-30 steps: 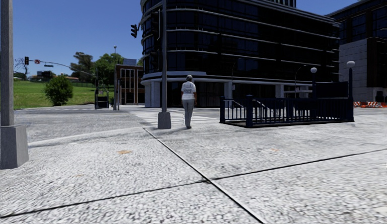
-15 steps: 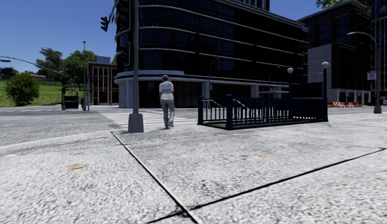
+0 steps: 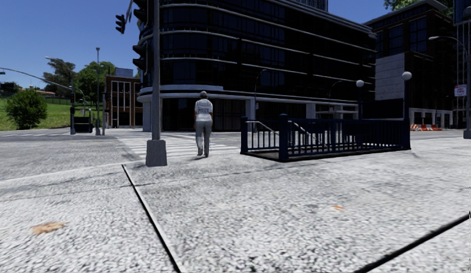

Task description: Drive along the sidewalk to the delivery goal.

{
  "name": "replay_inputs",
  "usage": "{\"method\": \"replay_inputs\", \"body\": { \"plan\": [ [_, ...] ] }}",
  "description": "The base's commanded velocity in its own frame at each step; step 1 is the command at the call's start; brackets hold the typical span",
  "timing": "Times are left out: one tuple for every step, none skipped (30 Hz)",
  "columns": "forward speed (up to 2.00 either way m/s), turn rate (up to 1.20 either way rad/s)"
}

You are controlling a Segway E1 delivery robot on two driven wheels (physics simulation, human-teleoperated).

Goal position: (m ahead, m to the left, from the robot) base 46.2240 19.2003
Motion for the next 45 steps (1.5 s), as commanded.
{"method": "replay_inputs", "body": {
  "plan": [
    [1.15, 0.0],
    [1.15, 0.0],
    [1.15, 0.0],
    [1.15, 0.0],
    [1.15, 0.0],
    [1.15, 0.0],
    [1.17, 0.0],
    [1.17, 0.0],
    [1.21, 0.0],
    [1.26, 0.0],
    [1.28, 0.0],
    [1.28, 0.0],
    [1.29, 0.0],
    [1.29, 0.0],
    [1.29, 0.0],
    [1.29, 0.0],
    [1.29, 0.0],
    [1.29, 0.0],
    [1.29, 0.0],
    [1.29, 0.0],
    [1.29, 0.0],
    [1.29, 0.0],
    [1.29, 0.0],
    [1.29, 0.0],
    [1.29, 0.0],
    [1.29, 0.0],
    [1.29, 0.0],
    [1.29, 0.0],
    [1.29, 0.0],
    [1.29, 0.0],
    [1.29, 0.0],
    [1.29, 0.0],
    [1.29, 0.0],
    [1.29, 0.0],
    [1.29, 0.0],
    [1.29, 0.0],
    [1.29, 0.0],
    [1.29, 0.0],
    [1.29, 0.0],
    [1.29, 0.0],
    [1.29, 0.0],
    [1.29, 0.0],
    [1.29, 0.0],
    [1.29, 0.0],
    [1.29, 0.0]
  ]
}}
